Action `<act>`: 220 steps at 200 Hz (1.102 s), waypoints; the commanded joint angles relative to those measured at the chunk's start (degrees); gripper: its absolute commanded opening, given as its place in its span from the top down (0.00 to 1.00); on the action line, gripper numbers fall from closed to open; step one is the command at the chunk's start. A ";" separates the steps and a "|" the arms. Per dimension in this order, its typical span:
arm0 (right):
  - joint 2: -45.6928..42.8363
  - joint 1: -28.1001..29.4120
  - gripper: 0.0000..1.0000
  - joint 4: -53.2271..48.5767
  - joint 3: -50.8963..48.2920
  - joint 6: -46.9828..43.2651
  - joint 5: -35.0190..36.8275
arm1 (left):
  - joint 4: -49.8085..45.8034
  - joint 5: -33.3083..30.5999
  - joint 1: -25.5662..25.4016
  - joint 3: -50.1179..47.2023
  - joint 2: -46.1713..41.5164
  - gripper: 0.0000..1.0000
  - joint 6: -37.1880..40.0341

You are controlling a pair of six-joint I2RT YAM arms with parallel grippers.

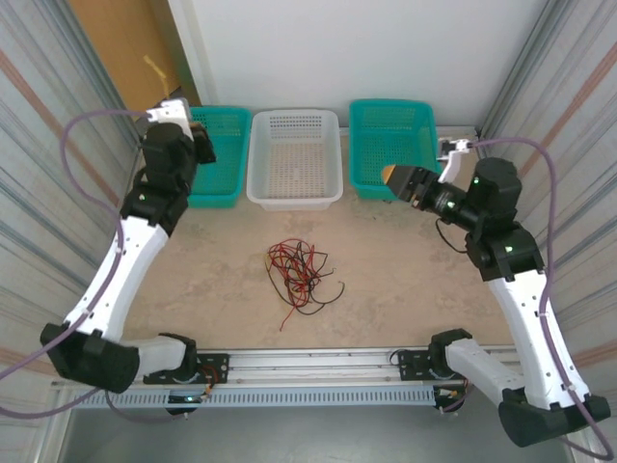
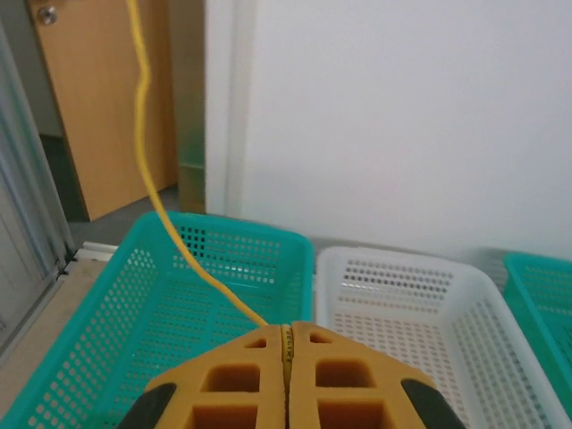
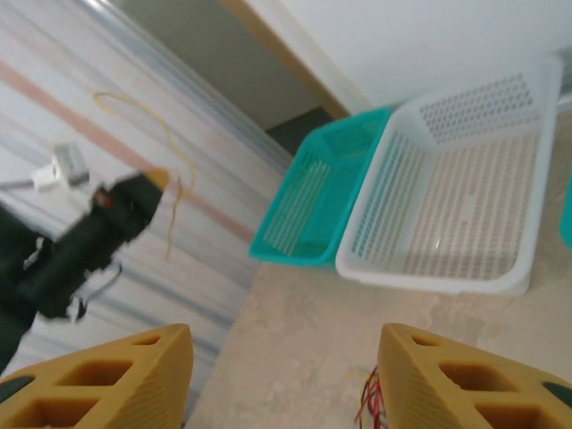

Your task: Untangle the cables

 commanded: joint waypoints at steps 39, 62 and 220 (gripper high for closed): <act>0.03 16.57 0.21 -9.35 -7.06 -1.87 21.50 | 4.88 17.09 8.64 2.22 14.49 1.00 -3.06; 2.27 22.27 0.22 -13.64 -8.05 -0.73 28.51 | 1.26 17.43 10.04 6.29 20.13 0.68 -4.27; 33.58 36.91 0.59 -3.00 -3.69 1.04 30.58 | -14.55 20.65 -4.37 -23.81 -17.50 0.57 -16.48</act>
